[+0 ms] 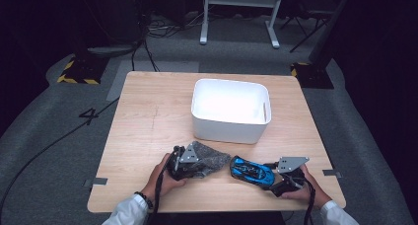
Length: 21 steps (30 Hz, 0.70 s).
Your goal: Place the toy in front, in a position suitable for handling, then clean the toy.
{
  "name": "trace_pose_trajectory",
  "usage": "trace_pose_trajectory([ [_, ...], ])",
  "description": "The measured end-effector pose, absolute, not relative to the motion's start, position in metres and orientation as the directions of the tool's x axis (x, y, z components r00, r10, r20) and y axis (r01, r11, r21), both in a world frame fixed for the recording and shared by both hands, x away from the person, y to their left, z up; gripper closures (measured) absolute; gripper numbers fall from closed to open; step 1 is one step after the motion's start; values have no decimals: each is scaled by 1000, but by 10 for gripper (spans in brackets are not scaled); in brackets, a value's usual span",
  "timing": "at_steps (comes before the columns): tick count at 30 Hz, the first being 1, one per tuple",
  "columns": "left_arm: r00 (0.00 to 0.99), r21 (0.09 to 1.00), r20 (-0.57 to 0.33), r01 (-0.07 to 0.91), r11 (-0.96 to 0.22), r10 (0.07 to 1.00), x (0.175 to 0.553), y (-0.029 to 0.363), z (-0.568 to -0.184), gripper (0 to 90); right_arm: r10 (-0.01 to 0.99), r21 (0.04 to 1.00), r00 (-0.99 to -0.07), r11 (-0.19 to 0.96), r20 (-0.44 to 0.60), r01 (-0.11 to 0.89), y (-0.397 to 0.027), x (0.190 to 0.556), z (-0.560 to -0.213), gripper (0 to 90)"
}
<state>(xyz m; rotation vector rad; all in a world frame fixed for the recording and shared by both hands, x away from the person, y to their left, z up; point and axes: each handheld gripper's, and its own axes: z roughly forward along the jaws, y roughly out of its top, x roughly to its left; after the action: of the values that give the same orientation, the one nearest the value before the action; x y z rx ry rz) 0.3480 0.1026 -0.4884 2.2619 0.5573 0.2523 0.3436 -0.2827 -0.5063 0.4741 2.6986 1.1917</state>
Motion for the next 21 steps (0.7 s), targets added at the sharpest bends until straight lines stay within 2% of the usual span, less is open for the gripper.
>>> trace_pose_trajectory([
  [14, 917, 789, 6, 240, -565, 399, 343, 93, -467, 767, 296, 741, -955, 643, -4, 196, -274, 349, -506, 259],
  [21, 937, 809, 11, 197, -554, 349, 339, 79, -455, 767, 271, 739, -963, 652, -14, 173, -255, 349, -505, 259],
])
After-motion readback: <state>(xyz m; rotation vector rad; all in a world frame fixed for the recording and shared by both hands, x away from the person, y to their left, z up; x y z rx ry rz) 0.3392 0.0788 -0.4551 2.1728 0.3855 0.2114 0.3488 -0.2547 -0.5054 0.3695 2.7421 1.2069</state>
